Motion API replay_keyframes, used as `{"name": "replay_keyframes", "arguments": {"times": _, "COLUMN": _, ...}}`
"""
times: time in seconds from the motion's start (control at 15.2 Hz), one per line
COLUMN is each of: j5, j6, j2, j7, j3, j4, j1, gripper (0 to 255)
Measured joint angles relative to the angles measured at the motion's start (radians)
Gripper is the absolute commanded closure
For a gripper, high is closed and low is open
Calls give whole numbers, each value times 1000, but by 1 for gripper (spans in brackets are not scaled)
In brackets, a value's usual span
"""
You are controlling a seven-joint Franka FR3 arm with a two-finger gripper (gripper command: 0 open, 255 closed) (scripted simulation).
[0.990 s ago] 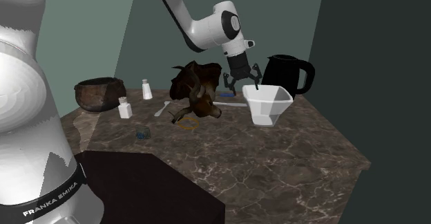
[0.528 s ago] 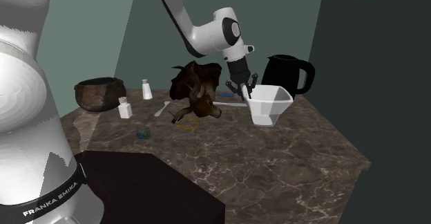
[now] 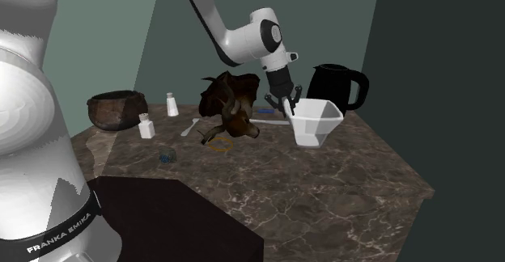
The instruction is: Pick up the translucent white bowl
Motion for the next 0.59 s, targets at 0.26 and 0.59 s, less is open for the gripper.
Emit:
{"name": "replay_keyframes", "arguments": {"times": 0.26, "j5": 14, "j6": -35, "j2": -33, "j7": -18, "j3": 6, "j4": 3, "j1": -3, "gripper": 255}}
{"name": "replay_keyframes", "arguments": {"times": 0.59, "j5": 34, "j6": -87, "j2": -78, "j7": -44, "j3": 14, "j4": 12, "j1": -5, "gripper": 255}}
